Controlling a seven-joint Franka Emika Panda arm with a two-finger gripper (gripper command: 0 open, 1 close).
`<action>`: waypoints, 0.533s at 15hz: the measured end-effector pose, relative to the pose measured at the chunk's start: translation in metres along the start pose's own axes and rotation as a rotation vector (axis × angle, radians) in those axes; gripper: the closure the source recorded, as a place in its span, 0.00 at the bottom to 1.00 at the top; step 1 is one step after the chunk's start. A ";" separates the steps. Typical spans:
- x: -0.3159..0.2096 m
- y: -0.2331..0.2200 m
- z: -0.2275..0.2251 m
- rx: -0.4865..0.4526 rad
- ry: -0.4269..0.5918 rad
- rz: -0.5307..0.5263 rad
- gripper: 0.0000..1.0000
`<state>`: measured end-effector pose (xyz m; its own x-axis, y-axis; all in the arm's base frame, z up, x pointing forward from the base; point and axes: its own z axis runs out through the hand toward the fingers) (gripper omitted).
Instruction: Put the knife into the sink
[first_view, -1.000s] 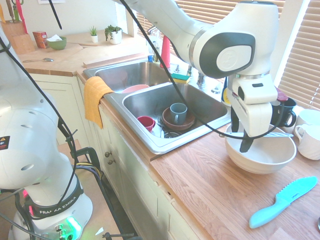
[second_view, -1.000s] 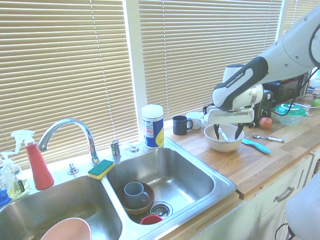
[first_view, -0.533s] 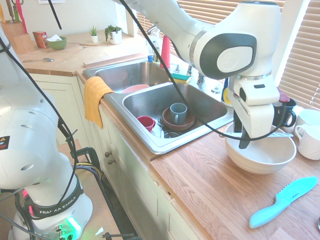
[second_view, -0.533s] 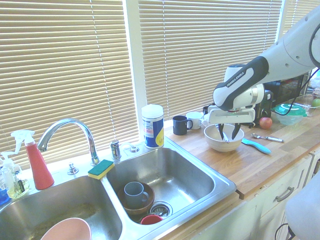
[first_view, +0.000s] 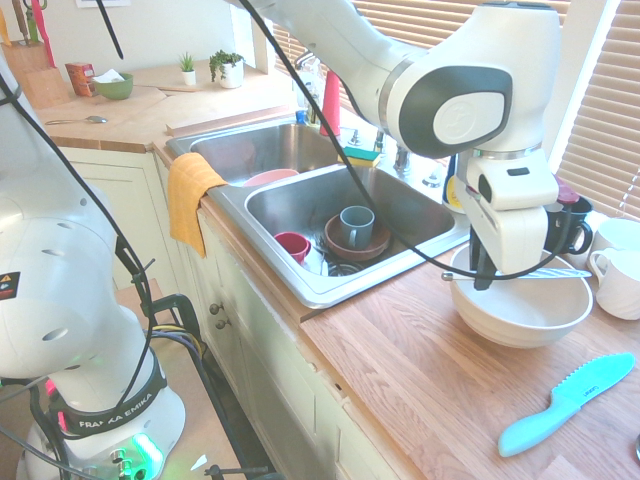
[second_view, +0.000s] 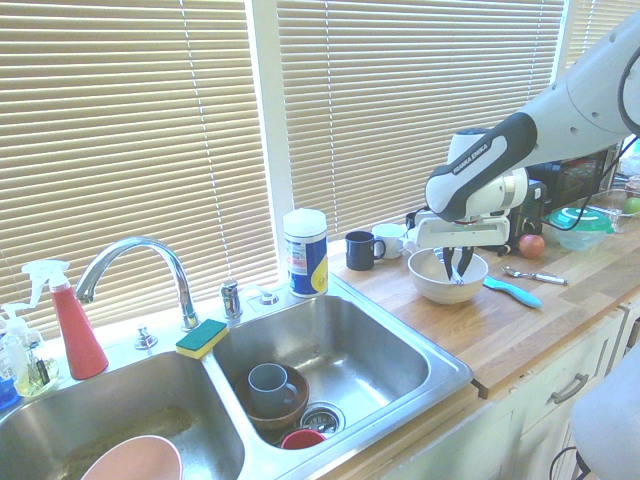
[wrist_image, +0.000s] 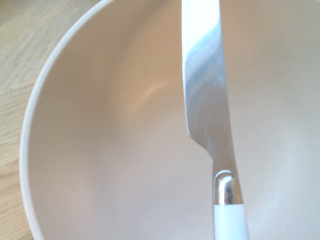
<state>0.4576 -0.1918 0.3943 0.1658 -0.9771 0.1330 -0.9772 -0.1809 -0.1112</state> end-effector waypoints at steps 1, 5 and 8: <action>0.000 0.000 0.000 0.000 0.000 -0.001 1.00; -0.004 0.002 -0.036 0.040 0.016 -0.021 1.00; -0.043 -0.001 -0.100 0.089 0.033 -0.113 1.00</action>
<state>0.4383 -0.1383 0.4875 0.2685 -0.9460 0.1819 -0.9365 -0.3005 -0.1806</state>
